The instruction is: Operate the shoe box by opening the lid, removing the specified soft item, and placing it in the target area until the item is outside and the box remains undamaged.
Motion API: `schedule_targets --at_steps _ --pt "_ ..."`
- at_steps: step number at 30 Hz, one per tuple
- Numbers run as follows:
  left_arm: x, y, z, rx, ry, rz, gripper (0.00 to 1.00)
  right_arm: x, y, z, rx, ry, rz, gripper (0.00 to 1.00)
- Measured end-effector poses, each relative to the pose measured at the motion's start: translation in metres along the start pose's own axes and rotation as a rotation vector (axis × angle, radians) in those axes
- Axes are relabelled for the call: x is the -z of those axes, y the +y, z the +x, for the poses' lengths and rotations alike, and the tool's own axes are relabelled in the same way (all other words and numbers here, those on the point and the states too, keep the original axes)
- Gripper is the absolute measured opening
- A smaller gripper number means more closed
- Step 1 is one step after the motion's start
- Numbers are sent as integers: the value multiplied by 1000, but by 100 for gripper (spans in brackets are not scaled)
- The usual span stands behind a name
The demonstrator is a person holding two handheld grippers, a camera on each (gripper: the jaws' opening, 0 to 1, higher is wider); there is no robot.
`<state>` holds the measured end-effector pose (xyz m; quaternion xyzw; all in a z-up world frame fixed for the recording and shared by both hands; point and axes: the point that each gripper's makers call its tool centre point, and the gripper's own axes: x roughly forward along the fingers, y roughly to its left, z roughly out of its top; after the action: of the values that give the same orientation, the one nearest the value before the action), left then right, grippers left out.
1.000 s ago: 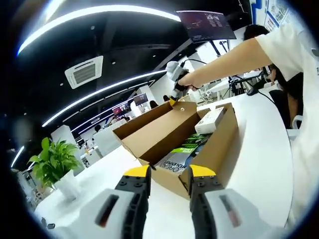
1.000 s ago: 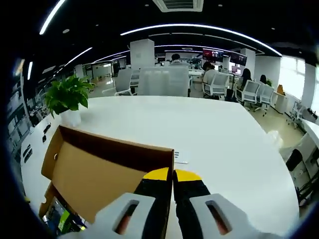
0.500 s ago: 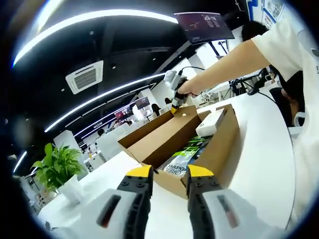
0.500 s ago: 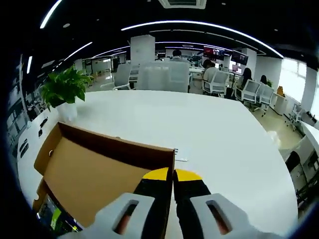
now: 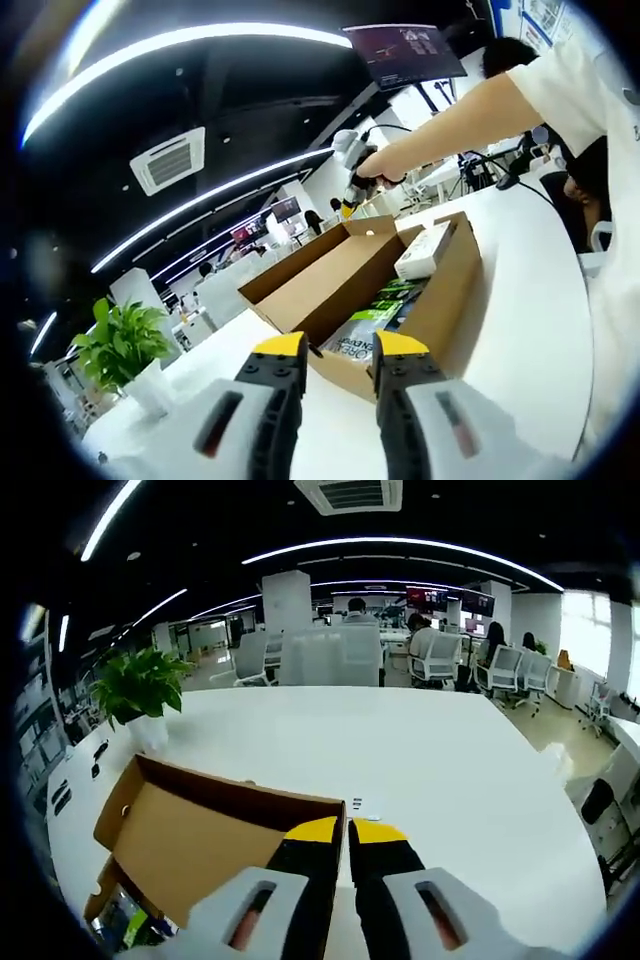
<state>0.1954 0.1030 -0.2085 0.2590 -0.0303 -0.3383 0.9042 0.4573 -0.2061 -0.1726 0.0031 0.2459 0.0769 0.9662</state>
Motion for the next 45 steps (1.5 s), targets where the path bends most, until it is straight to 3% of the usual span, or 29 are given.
schedule_targets --at_steps 7,12,19,21,22,25,27,32,35,38,40,41,45 --pt "-7 2 1 18 5 21 24 -18 9 -25 -66 -89 12 6" --pt "-6 5 7 61 27 -9 26 -36 13 -52 -153 -163 25 14" --pt "2 3 14 94 69 42 26 -51 -3 -76 -279 -251 224 8" --pt "17 3 14 135 156 96 24 -53 -13 -91 -297 -306 273 8" --pt "18 3 15 141 163 99 25 -50 -17 -96 -298 -311 264 8" --pt "10 -6 17 233 124 -60 26 -44 -24 -106 -316 -338 251 8" --pt "5 -10 16 290 123 -115 26 -38 -25 -111 -318 -339 226 8" --pt "-8 -4 20 343 120 -81 25 -29 -11 -129 -379 -372 80 17" --pt "-18 -8 20 443 116 -131 25 -28 9 -148 -498 -405 102 23" --pt "-18 -15 16 596 172 -177 26 -29 16 -161 -504 -455 91 26" --pt "-19 -13 21 620 174 -160 26 -29 22 -168 -485 -483 -14 27" --pt "-15 -15 19 654 203 -141 26 -27 23 -169 -470 -474 -43 29" --pt "-6 -25 22 722 298 -94 22 -22 32 -178 -479 -466 -63 33"
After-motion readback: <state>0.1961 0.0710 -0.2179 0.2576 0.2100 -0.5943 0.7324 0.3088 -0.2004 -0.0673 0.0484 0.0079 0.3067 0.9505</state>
